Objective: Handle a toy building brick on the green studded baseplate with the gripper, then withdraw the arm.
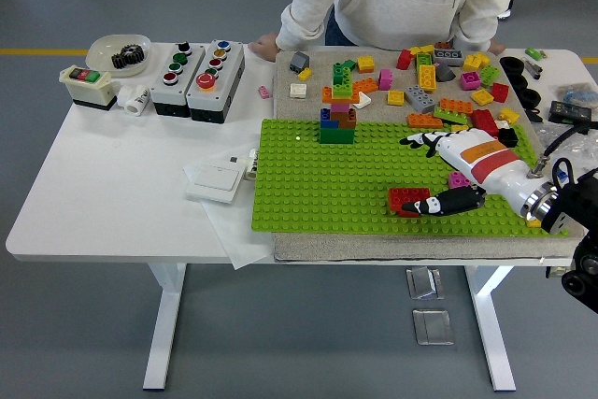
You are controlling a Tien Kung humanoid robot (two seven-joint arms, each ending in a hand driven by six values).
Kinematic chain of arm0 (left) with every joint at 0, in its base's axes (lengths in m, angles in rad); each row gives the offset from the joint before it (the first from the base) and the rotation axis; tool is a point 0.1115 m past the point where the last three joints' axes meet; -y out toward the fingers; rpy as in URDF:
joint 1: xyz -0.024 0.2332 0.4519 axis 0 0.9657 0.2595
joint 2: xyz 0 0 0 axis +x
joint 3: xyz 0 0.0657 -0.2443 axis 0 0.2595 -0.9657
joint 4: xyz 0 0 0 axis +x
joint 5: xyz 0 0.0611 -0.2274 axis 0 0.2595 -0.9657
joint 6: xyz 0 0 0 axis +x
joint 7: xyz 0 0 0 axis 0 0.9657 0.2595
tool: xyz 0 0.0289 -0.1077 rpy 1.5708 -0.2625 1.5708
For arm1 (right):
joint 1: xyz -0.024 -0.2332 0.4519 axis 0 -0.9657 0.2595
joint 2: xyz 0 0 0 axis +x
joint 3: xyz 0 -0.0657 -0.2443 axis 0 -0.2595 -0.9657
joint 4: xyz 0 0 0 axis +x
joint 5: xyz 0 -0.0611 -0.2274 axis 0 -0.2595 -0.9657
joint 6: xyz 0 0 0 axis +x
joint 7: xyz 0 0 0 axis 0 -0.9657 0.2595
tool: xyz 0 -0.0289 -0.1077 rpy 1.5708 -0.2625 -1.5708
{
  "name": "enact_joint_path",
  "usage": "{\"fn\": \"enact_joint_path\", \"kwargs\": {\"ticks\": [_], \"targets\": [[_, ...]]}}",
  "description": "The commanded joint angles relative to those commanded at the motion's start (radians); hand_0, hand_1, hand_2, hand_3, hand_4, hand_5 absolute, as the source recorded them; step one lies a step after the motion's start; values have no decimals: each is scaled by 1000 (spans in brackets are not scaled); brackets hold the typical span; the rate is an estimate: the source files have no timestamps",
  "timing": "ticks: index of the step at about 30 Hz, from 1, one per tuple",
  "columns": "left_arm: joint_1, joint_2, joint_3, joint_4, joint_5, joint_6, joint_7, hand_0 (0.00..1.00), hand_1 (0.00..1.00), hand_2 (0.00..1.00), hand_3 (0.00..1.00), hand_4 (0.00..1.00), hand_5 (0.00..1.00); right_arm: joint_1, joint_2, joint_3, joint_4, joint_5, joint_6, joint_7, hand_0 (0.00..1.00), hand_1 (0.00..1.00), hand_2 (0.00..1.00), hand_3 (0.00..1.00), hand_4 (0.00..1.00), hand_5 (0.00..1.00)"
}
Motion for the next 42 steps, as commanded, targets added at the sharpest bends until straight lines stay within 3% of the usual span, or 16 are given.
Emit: {"fn": "enact_joint_path", "kwargs": {"ticks": [1,15,26,42], "targets": [[1,0,0,0,1,0,0,778,717,678,564,586,606,-7,-4,6,4,11,3,7,664,677,737,614,822,524],[5,1,-2,0,11,-3,0,778,717,677,565,587,607,-32,-18,23,21,8,88,55,687,683,735,577,790,525],[0,2,10,0,-4,-4,-2,778,716,679,565,589,607,0,-13,-21,27,-65,116,51,674,663,702,559,758,494],[-7,3,30,0,-31,-4,-5,778,715,680,565,589,608,29,14,-70,-18,-101,140,41,677,663,700,555,756,490]]}}
